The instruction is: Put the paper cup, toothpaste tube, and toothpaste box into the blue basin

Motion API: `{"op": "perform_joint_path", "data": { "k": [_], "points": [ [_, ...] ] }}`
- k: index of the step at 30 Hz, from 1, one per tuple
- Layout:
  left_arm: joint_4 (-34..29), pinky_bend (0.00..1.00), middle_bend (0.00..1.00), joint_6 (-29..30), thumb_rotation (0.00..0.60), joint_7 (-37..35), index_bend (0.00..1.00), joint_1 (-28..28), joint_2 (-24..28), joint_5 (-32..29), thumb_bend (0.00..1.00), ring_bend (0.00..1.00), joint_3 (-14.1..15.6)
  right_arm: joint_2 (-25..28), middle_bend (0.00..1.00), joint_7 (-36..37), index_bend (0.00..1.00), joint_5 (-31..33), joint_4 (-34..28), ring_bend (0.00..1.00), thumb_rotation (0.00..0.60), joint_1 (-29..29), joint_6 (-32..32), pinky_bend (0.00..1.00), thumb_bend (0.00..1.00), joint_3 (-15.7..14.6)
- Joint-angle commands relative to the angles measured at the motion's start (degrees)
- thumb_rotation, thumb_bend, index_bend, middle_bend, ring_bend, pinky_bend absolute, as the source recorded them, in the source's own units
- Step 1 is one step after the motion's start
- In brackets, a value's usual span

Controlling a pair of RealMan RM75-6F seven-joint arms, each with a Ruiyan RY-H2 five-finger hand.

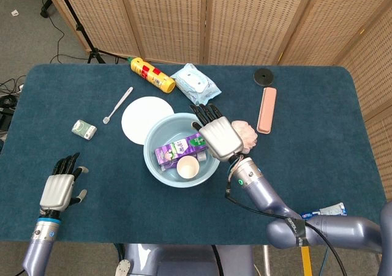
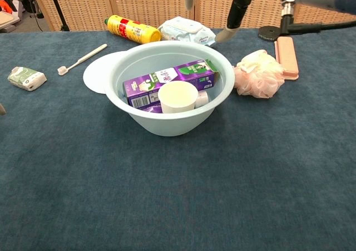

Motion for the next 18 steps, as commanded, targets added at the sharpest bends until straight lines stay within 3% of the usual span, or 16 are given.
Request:
{"op": "perform_joint_path", "data": {
  "k": [1, 8, 11, 18],
  "points": [
    [-0.01, 0.08, 0.06, -0.07, 0.600, 0.05, 0.36, -0.04, 0.07, -0.09, 0.26, 0.02, -0.09, 2.53, 0.01, 0.63, 0.30, -1.58, -2.31, 0.00, 0.600, -2.62, 2.29, 0.09, 0.20, -1.94],
    [0.26, 0.08, 0.06, 0.28, 0.600, 0.55, 0.36, 0.09, -0.32, 0.08, 0.26, 0.02, 0.01, 8.32, 0.01, 5.56, 0.30, -5.63, -5.92, 0.00, 0.600, -10.13, 7.42, 0.05, 0.20, -5.99],
    [0.53, 0.08, 0.06, 0.37, 0.600, 0.92, 0.36, 0.15, -0.51, 0.00, 0.26, 0.02, 0.00, 11.04, 0.00, 10.93, 0.30, -8.64, -6.54, 0.00, 0.600, -16.02, 10.79, 0.03, 0.20, -9.22],
    [0.75, 0.08, 0.06, 0.58, 0.600, 1.08, 0.36, 0.24, -0.72, 0.04, 0.26, 0.02, -0.05, 12.54, 0.00, 19.59, 0.30, -14.53, -2.94, 0.00, 0.600, -24.82, 15.13, 0.00, 0.20, -14.07]
  ]
}}
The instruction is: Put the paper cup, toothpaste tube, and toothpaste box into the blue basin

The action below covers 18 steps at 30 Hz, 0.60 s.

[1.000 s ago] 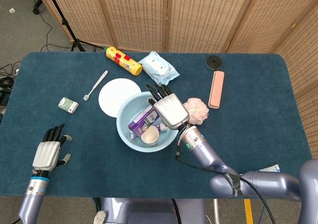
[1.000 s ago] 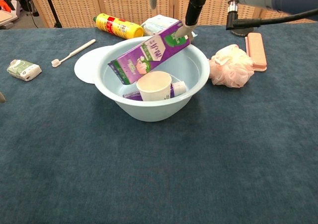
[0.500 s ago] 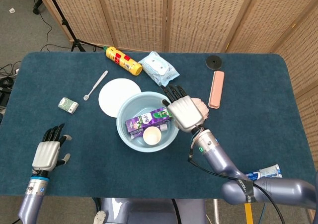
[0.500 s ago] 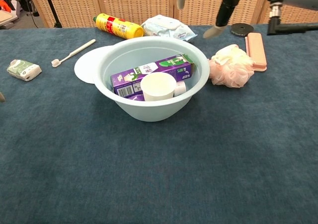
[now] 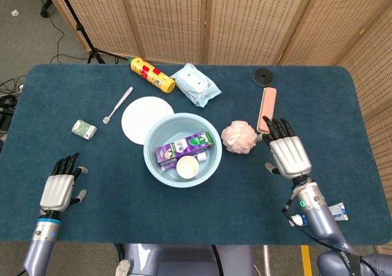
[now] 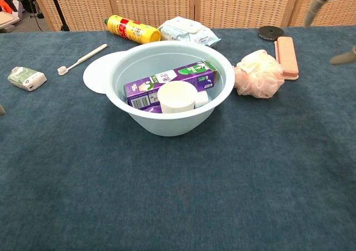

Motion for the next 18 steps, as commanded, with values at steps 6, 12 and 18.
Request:
{"op": "perform_joint_path", "data": {
  "k": [6, 12, 18],
  "points": [
    [0.32, 0.08, 0.06, 0.56, 0.600, 0.44, 0.36, 0.16, -0.33, 0.39, 0.26, 0.02, 0.06, 0.26, 0.00, 11.76, 0.30, -6.62, 6.71, 0.00, 0.600, -11.88, 6.86, 0.00, 0.20, -5.38],
    [0.66, 0.08, 0.06, 1.36, 0.600, 0.70, 0.36, 0.32, -0.65, 0.98, 0.26, 0.02, 0.05, -0.52, 0.00, 15.27, 0.30, -8.40, 9.38, 0.00, 0.600, -16.73, 9.28, 0.00, 0.20, -5.98],
    [0.95, 0.08, 0.06, 2.20, 0.600, 0.74, 0.36, 0.48, -0.79, 1.33, 0.26, 0.02, -0.25, -1.71, 0.00, 19.12, 0.30, -8.47, 12.78, 0.00, 0.600, -19.27, 8.09, 0.00, 0.20, -5.44]
  ]
}}
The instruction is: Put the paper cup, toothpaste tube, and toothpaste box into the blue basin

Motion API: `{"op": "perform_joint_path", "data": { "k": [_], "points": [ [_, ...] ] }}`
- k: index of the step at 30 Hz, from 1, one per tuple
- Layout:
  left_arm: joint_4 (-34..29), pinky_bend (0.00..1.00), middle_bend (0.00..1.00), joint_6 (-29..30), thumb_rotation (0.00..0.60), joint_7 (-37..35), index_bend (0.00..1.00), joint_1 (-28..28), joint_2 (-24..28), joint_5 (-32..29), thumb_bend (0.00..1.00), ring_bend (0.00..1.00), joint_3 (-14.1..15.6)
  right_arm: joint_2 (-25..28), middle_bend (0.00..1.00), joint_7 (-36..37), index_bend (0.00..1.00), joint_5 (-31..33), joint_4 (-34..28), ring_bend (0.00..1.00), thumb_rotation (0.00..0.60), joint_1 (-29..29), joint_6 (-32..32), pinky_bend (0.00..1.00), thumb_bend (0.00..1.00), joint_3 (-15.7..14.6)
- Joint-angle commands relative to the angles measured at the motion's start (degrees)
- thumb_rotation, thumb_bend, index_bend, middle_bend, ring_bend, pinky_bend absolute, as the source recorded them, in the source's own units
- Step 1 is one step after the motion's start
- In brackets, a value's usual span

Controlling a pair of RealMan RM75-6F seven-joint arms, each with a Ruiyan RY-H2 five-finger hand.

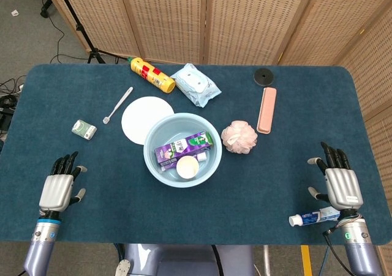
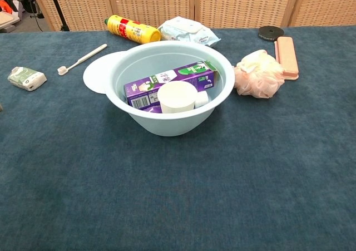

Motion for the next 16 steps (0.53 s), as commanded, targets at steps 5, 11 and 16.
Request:
{"op": "perform_joint_path", "data": {
  "k": [5, 11, 16],
  "points": [
    [0.03, 0.08, 0.06, 1.14, 0.600, 0.16, 0.36, 0.18, 0.15, 0.19, 0.26, 0.02, -0.67, -1.34, 0.00, 3.72, 0.30, -0.49, 3.59, 0.00, 0.600, -2.22, -1.98, 0.00, 0.20, 1.23],
    [0.04, 0.08, 0.06, 2.13, 0.600, 0.03, 0.36, 0.70, 0.62, 0.02, 0.26, 0.02, -1.03, -1.50, 0.00, 5.07, 0.30, -1.92, 3.95, 0.00, 0.600, -2.83, -2.44, 0.00, 0.20, 2.88],
    [-0.53, 0.08, 0.06, 3.14, 0.600, 0.01, 0.36, 0.90, 0.92, 0.94, 0.26, 0.02, -1.01, -2.19, 0.00, 4.63, 0.30, -2.96, 4.30, 0.00, 0.600, -3.02, -3.75, 0.00, 0.20, 3.33]
  ]
}}
